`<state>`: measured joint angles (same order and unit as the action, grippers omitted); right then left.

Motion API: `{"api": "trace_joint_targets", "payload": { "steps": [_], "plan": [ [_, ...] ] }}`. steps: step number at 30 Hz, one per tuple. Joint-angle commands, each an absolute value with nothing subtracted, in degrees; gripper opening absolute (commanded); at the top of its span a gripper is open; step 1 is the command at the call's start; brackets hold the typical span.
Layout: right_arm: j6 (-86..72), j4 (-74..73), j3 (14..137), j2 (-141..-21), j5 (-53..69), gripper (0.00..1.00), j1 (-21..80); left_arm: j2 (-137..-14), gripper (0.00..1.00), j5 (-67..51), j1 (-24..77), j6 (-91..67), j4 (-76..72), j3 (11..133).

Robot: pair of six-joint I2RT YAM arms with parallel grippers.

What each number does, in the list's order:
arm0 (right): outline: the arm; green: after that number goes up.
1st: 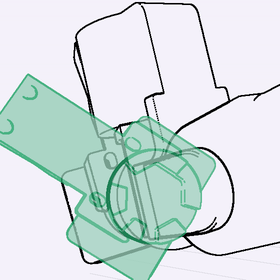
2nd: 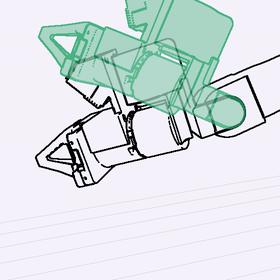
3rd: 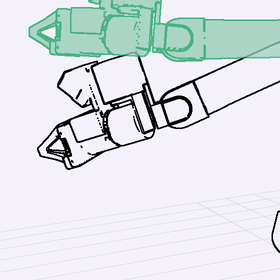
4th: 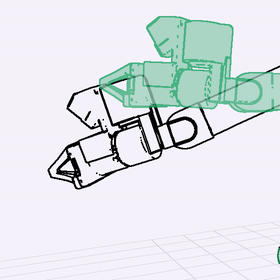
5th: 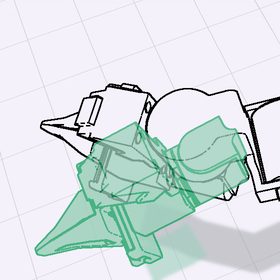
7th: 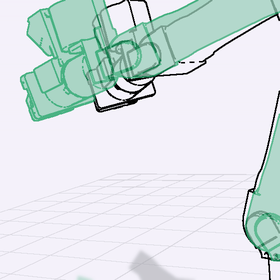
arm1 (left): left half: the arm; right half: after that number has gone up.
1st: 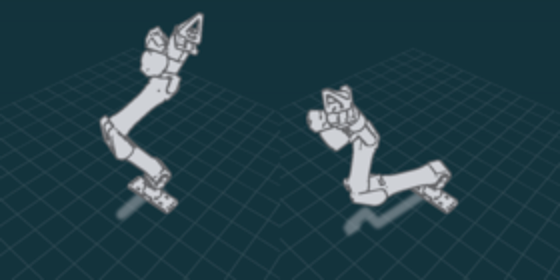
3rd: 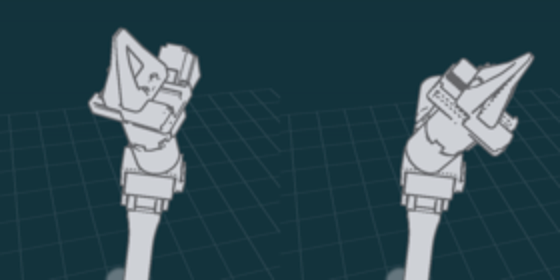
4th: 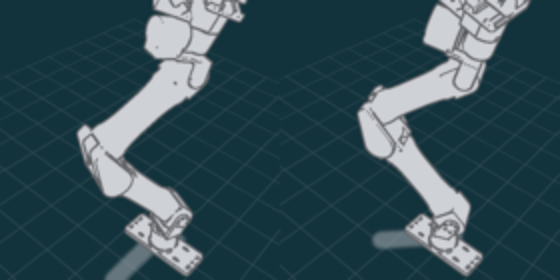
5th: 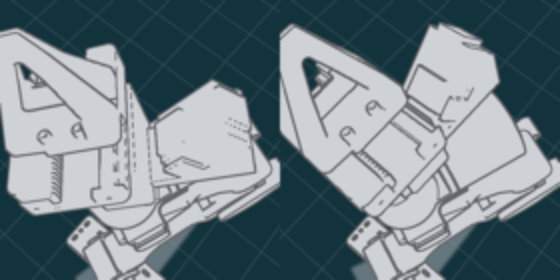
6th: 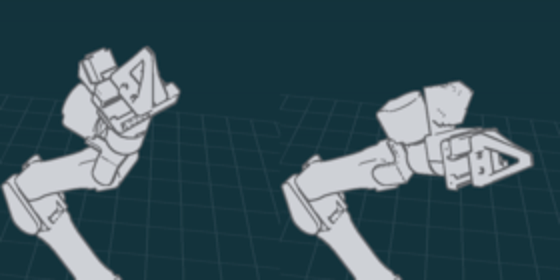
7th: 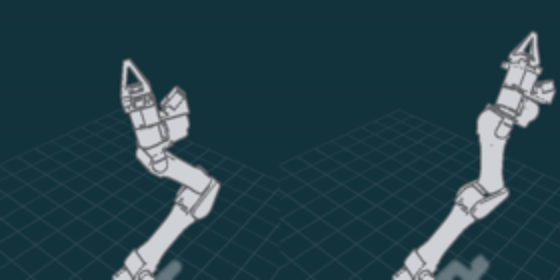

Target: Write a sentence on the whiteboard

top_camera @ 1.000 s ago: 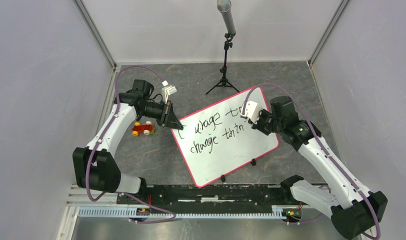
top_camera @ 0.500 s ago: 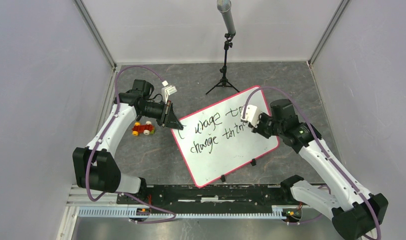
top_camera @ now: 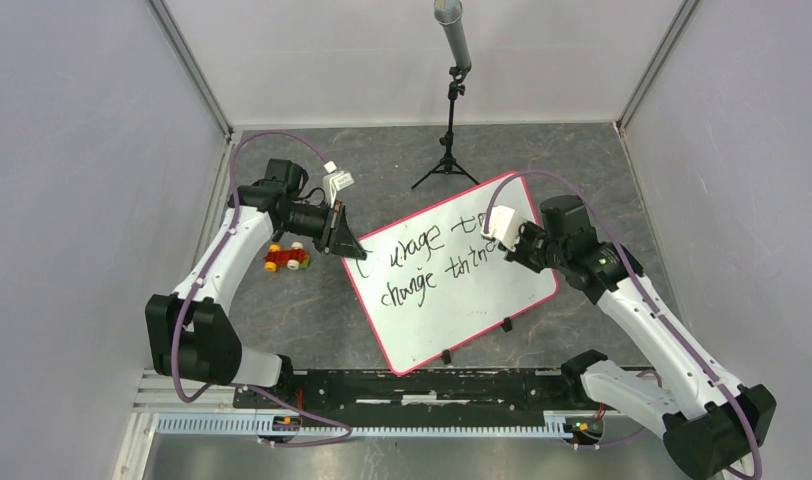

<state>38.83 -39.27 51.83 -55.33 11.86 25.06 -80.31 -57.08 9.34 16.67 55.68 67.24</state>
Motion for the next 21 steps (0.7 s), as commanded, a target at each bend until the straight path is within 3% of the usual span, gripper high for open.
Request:
{"api": "trace_joint_targets", "payload": {
  "steps": [1, 21],
  "plan": [
    [38.3, -36.2, 55.6, -56.5, 10.6, 0.0, 24.7, -81.6, 0.02, -52.5, 10.9, 19.8, 54.7, 67.7],
    [39.3, -38.5, 53.4, -56.8, 12.8, 0.0, 24.7, -82.1, 0.02, -52.6, 10.9, 20.0, 54.7, 67.8]
  ]
}}
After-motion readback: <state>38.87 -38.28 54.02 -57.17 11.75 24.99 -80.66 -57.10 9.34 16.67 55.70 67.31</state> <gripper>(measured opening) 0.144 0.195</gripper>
